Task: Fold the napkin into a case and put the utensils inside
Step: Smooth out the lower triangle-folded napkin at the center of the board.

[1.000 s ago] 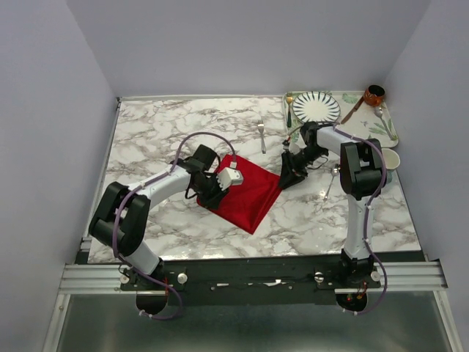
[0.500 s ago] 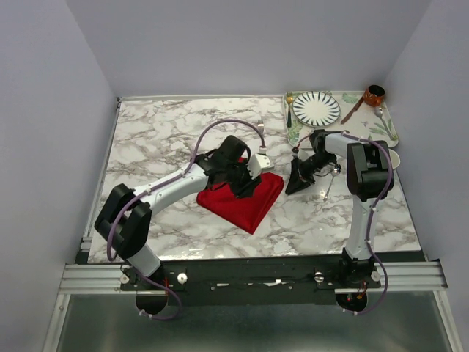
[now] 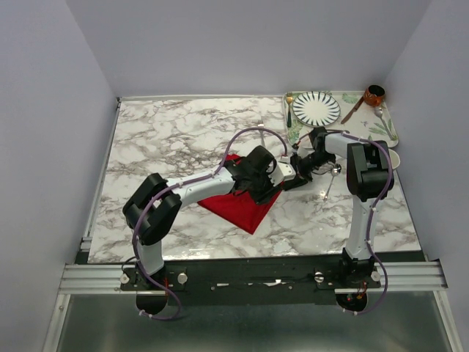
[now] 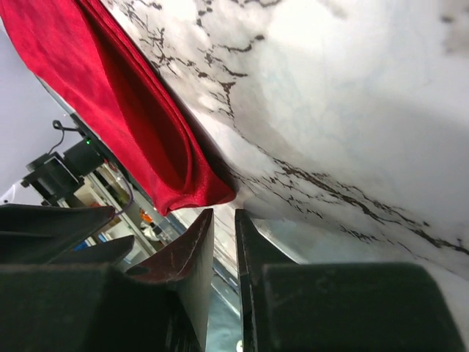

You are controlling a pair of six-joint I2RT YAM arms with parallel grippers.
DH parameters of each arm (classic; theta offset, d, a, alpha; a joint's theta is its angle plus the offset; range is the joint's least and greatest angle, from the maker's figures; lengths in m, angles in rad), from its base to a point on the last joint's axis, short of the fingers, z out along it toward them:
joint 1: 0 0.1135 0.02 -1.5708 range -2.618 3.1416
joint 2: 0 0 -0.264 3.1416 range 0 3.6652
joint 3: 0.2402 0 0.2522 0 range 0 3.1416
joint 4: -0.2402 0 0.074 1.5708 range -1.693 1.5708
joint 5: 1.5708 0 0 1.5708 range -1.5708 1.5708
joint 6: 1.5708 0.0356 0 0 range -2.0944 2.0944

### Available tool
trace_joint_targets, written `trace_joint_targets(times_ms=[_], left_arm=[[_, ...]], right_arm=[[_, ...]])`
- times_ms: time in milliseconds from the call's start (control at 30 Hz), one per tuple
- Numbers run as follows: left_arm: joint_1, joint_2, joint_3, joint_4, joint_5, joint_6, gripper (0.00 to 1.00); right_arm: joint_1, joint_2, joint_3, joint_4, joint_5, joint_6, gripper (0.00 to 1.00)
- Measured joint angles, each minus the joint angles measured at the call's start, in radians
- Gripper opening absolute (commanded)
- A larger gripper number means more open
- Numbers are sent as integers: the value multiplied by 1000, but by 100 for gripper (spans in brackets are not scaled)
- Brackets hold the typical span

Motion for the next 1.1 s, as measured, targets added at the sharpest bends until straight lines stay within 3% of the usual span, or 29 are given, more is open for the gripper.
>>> trace_joint_targets(times_ms=[333, 567, 833, 1100], left_arm=[[-11, 66, 21, -13, -39, -3, 51], [-27, 77, 21, -22, -41, -7, 52], [-35, 85, 17, -23, -41, -10, 37], [-47, 88, -20, -26, -41, -10, 30]], right_arm=[[0, 13, 15, 23, -3, 39, 21], [0, 19, 16, 34, -3, 50, 10], [0, 21, 16, 41, -2, 53, 6], [0, 25, 16, 44, -2, 53, 6]])
